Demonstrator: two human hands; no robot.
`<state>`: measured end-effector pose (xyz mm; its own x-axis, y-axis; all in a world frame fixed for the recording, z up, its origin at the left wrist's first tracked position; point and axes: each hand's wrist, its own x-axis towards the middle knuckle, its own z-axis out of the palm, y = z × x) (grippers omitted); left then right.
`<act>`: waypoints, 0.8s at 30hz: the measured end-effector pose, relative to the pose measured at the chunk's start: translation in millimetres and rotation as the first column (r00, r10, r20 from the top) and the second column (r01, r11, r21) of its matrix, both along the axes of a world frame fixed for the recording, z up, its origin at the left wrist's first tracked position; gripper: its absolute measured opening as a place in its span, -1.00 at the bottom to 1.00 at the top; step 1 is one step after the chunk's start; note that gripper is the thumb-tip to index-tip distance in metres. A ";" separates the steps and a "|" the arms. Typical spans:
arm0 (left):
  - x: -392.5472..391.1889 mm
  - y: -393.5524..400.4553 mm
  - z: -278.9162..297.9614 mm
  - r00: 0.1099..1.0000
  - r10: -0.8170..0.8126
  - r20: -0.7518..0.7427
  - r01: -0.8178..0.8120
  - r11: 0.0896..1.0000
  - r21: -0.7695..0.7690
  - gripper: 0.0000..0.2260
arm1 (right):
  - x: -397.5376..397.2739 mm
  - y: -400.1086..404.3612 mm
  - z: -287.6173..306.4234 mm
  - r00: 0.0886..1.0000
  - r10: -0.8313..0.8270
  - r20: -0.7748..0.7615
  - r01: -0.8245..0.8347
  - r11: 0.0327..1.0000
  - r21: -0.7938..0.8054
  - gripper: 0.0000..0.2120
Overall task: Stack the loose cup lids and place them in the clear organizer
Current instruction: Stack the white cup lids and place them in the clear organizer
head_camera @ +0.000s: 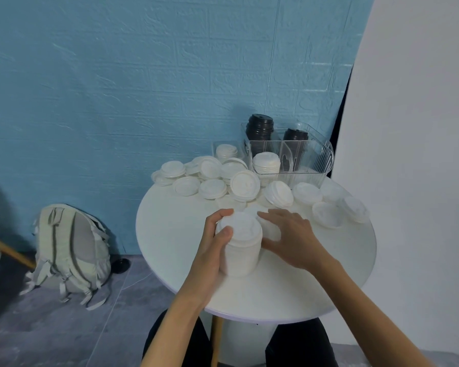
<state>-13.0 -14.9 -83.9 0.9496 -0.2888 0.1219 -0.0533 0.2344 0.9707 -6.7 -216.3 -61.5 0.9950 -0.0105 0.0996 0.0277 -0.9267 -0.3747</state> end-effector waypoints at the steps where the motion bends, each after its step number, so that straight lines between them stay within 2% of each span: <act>1: -0.8 0.0 0.4 1.000 -0.002 -0.001 0.002 1.000 -0.003 -0.60 | 0.5 0.6 0.1 1.000 -0.006 0.009 0.006 1.000 0.012 -0.38; 5: -1.6 1.3 1.0 1.000 0.003 0.003 -0.003 1.000 0.006 -0.55 | 0.6 -2.3 1.9 1.000 0.024 0.017 -0.025 0.997 0.070 -0.31; 9: -1.8 2.0 1.0 1.000 -0.004 0.012 0.003 1.000 0.018 -0.53 | -0.2 -2.9 2.7 0.999 0.044 0.031 -0.045 0.999 0.021 -0.25; 13: -3.5 2.4 2.4 1.000 -0.007 0.006 0.007 1.000 0.009 -0.61 | -2.5 -3.6 13.6 0.988 -0.036 0.153 0.033 0.999 0.026 -0.25; 14: -3.5 2.5 2.6 1.000 -0.008 0.002 0.008 1.000 0.005 -0.62 | -2.7 -4.4 17.4 0.978 -0.062 0.197 0.050 0.997 0.065 -0.27; 16: -3.6 2.4 3.4 1.000 -0.011 -0.004 0.011 1.000 0.002 -0.63 | -3.2 -4.7 25.6 0.948 -0.125 0.294 0.054 0.970 0.239 -0.34; 18: -4.2 2.0 4.9 1.000 -0.009 -0.006 0.009 1.000 -0.006 -0.68 | -3.5 -2.2 34.0 0.897 -0.203 0.392 0.016 0.903 0.429 -0.41; 21: -5.6 1.6 5.5 1.000 -0.015 -0.008 0.015 1.000 -0.026 -0.67 | -8.9 11.7 47.9 0.829 -0.287 0.479 -0.096 0.771 0.629 -0.45; 24: -5.9 1.9 4.9 1.000 -0.015 -0.016 0.014 0.999 -0.041 -0.67 | -16.1 33.9 53.6 0.806 -0.314 0.502 -0.279 0.546 0.790 -0.50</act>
<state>-18.9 -13.0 -79.0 0.9473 -0.2974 0.1189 -0.0343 0.2749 0.9609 -22.8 -182.4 -7.9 0.7529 -0.3958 0.5259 0.4765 -0.2235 -0.8503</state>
